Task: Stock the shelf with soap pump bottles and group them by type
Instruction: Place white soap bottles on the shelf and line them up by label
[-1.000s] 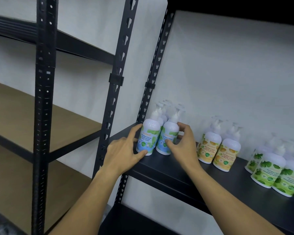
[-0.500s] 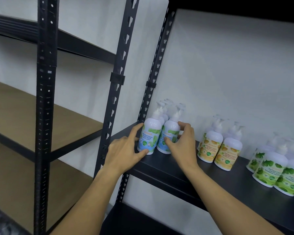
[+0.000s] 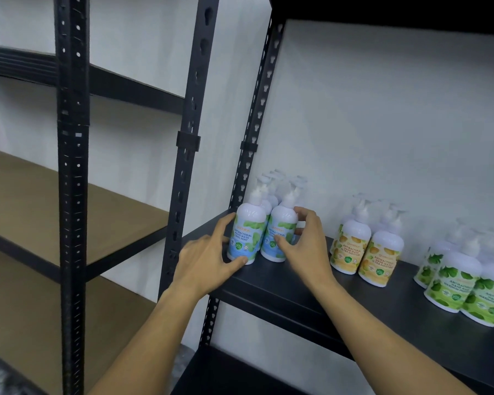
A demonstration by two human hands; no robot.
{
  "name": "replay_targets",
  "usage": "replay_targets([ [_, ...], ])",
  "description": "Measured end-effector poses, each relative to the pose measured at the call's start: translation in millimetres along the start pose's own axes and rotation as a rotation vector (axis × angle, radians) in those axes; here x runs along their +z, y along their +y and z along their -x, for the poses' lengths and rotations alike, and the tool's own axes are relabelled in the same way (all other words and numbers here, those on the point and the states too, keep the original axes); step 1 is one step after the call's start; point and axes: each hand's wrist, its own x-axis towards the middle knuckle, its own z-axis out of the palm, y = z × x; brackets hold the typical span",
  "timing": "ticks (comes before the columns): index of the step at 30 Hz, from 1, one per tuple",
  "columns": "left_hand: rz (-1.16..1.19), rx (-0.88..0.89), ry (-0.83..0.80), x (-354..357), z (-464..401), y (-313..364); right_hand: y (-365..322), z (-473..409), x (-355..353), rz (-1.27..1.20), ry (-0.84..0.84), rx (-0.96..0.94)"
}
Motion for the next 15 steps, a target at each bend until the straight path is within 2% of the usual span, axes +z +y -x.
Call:
replay_targets([
  [7,0.105,-0.057,-0.068,-7.9,-6.4,11.2,8.7,1.6,-7.7,-0.081,-0.029,0.069],
  [12,0.061,-0.060,-0.046,-6.6,-5.4,13.9,14.7,6.1,-9.9,-0.031,-0.068,0.077],
  [15,0.069,-0.068,-0.054,-6.6,-3.1,14.2,13.2,10.6,-16.6,0.027,-0.160,0.096],
])
